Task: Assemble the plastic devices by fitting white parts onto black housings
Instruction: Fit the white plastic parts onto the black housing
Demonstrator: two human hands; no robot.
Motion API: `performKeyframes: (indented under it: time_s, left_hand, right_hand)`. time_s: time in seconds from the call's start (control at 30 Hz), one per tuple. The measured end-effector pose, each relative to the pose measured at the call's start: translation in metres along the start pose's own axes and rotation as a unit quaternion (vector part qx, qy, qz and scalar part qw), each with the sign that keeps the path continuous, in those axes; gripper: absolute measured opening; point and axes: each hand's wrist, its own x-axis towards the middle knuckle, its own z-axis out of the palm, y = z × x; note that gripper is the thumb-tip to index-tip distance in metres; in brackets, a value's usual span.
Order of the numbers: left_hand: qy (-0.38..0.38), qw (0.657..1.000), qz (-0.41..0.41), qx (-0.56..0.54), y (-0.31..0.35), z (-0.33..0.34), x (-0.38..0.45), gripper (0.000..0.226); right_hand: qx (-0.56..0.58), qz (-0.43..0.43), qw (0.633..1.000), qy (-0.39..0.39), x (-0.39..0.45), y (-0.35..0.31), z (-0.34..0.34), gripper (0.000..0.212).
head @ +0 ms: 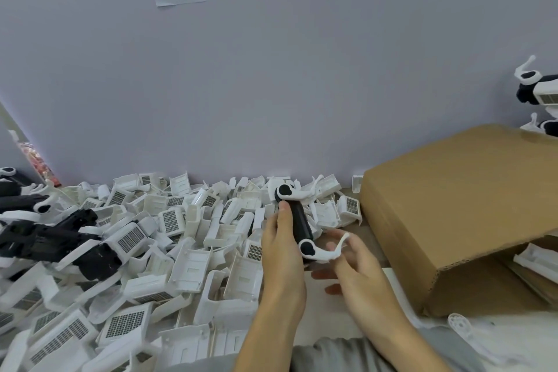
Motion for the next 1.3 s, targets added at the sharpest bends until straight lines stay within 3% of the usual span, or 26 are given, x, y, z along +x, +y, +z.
performKeyframes:
  time_s: [0.23,0.3,0.47,0.73,0.97,1.3]
  left_hand:
    - [-0.015,1.000,-0.015,-0.014,0.0048,0.0002,-0.0026,0.035]
    - [-0.028,0.999,-0.030,-0.028,0.0044,-0.0001,-0.0017,0.037]
    - [-0.091,0.994,-0.044,-0.040,0.0018,-0.0009,-0.0015,0.045]
    - [-0.100,0.990,0.014,0.103,0.0001,0.0008,-0.0059,0.014]
    - [-0.075,0.994,-0.075,0.009,0.0045,0.0000,-0.0051,0.033]
    - [-0.066,0.997,-0.041,0.026,0.0004,-0.0001,-0.0025,0.029]
  right_hand:
    - [0.052,0.004,0.998,0.037,0.0008,-0.0010,-0.0021,0.023]
    - [0.069,0.022,0.997,0.009,0.0004,-0.0029,-0.0028,0.014]
    - [0.081,0.028,0.996,-0.024,0.0002,-0.0046,-0.0024,0.021]
    - [0.044,0.002,0.998,-0.049,0.0001,-0.0009,-0.0007,0.013]
    - [0.039,0.014,0.997,-0.069,-0.0010,-0.0024,0.0002,0.016]
    - [0.060,0.036,0.994,-0.084,-0.0014,-0.0012,-0.0010,0.021]
